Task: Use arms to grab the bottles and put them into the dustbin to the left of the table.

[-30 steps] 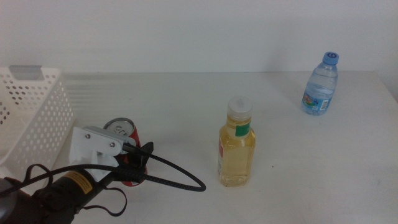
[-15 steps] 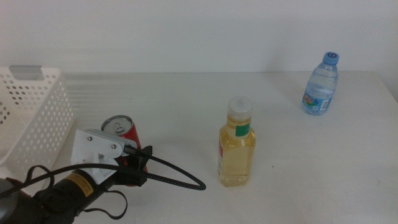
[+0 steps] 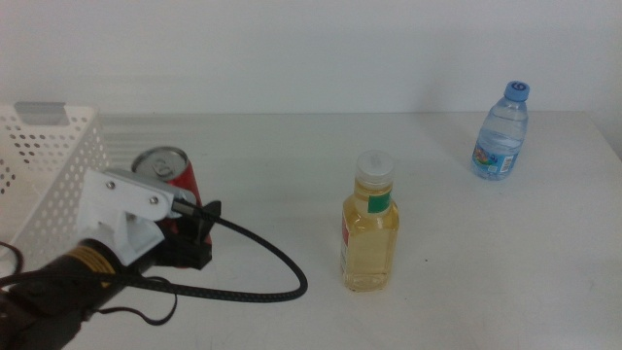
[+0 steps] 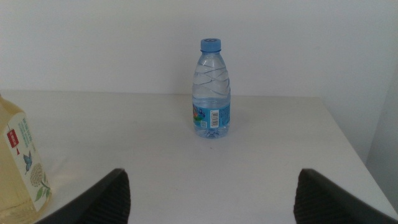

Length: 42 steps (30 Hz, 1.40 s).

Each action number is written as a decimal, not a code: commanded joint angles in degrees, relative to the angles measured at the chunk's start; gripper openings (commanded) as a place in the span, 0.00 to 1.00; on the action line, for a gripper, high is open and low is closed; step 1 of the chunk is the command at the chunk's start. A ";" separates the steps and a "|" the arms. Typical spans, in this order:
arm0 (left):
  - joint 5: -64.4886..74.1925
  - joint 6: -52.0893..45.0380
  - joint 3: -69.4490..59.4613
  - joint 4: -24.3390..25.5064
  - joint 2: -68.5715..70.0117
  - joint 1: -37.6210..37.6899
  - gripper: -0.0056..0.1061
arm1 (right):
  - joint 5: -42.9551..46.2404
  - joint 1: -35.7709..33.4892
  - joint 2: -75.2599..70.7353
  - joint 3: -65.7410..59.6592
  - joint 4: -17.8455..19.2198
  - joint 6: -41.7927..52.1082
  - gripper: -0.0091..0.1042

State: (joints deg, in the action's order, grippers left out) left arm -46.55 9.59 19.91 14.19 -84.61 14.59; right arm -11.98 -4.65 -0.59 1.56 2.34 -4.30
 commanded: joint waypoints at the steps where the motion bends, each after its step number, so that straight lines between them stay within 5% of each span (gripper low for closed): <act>1: -2.52 0.96 2.44 -1.27 5.20 -0.06 0.01 | 4.58 0.37 -1.52 1.39 0.54 0.56 0.73; 13: 25.45 1.02 11.85 -1.35 15.65 -0.06 0.01 | 4.58 0.37 -1.52 1.39 0.54 0.56 0.73; 28: 68.20 0.02 33.60 -7.09 16.27 -0.13 0.01 | 4.58 0.37 -1.52 1.39 0.54 0.56 0.73; 42: 92.93 -12.48 51.75 -13.10 8.10 -12.97 0.01 | 4.58 0.37 -1.52 1.39 0.54 0.56 0.73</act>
State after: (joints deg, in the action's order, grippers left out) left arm 48.51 -1.71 67.96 2.03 -77.57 2.80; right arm -11.98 -4.65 -0.59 1.56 2.34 -4.30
